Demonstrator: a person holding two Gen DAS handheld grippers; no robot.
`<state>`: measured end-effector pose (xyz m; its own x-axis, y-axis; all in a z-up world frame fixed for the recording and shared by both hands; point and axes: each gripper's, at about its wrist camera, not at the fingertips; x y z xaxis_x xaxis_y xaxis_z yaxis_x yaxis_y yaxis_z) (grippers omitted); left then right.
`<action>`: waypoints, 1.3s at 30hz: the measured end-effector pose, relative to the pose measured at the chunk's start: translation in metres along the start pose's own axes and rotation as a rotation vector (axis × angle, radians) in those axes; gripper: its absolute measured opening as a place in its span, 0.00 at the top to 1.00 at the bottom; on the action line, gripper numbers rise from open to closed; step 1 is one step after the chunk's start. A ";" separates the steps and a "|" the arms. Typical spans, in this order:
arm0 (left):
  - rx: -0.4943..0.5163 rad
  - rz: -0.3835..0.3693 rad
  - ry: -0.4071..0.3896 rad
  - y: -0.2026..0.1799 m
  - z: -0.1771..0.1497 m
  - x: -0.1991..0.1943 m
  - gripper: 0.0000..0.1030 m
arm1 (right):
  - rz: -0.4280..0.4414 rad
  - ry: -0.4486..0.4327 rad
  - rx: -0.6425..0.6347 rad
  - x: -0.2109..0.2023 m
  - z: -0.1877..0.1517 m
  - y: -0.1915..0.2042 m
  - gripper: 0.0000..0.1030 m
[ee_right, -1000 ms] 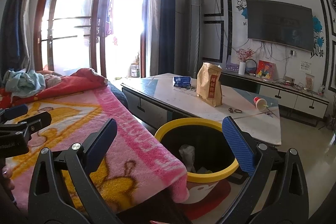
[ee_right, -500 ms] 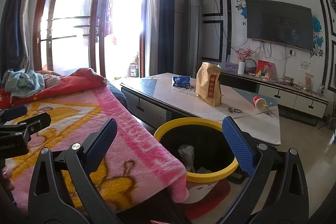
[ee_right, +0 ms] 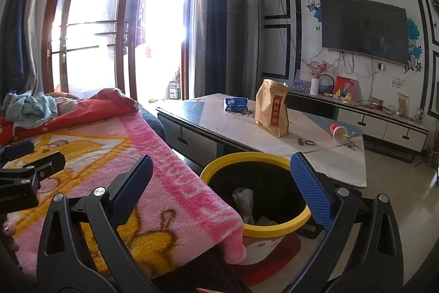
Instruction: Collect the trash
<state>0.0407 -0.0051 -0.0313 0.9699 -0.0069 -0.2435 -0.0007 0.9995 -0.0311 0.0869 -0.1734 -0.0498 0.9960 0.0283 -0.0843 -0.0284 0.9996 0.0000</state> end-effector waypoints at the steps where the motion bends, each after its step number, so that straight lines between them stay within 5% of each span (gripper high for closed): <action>1: 0.006 0.002 0.001 0.001 0.000 -0.001 0.06 | 0.000 0.000 0.001 0.000 0.001 0.001 0.11; 6: -0.063 0.006 0.027 0.028 0.001 -0.008 0.06 | 0.021 -0.021 0.042 0.003 0.013 0.012 0.11; 10: -0.146 0.105 0.033 0.088 0.009 -0.022 0.06 | 0.194 0.007 0.044 0.014 0.027 0.068 0.11; 15: -0.227 0.474 0.046 0.222 0.004 -0.065 0.06 | 0.556 0.222 0.030 0.038 0.028 0.211 0.11; 18: -0.286 0.773 0.173 0.329 -0.022 -0.093 0.06 | 0.808 0.463 -0.083 0.041 -0.001 0.335 0.11; 21: -0.332 0.979 0.285 0.402 -0.053 -0.112 0.06 | 0.918 0.589 -0.204 0.031 -0.036 0.430 0.11; 27: -0.378 1.060 0.474 0.447 -0.096 -0.111 0.05 | 0.845 0.654 -0.351 0.023 -0.094 0.529 0.09; 34: -0.528 0.987 0.399 0.458 -0.106 -0.125 0.05 | 0.847 0.619 -0.358 0.017 -0.097 0.530 0.09; 39: -0.510 0.997 0.416 0.452 -0.105 -0.123 0.05 | 0.848 0.620 -0.356 0.019 -0.095 0.529 0.09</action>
<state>-0.1044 0.4444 -0.1169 0.3340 0.6616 -0.6714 -0.8962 0.4435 -0.0088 0.0825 0.3553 -0.1457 0.4301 0.5971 -0.6771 -0.8028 0.5961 0.0157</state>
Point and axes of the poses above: each gripper's, at about its wrist camera, not at the fingertips, and x roughly the way its jaws point, y to its left, z to its top, and after that the axes turned 12 degrees about -y, right-handed
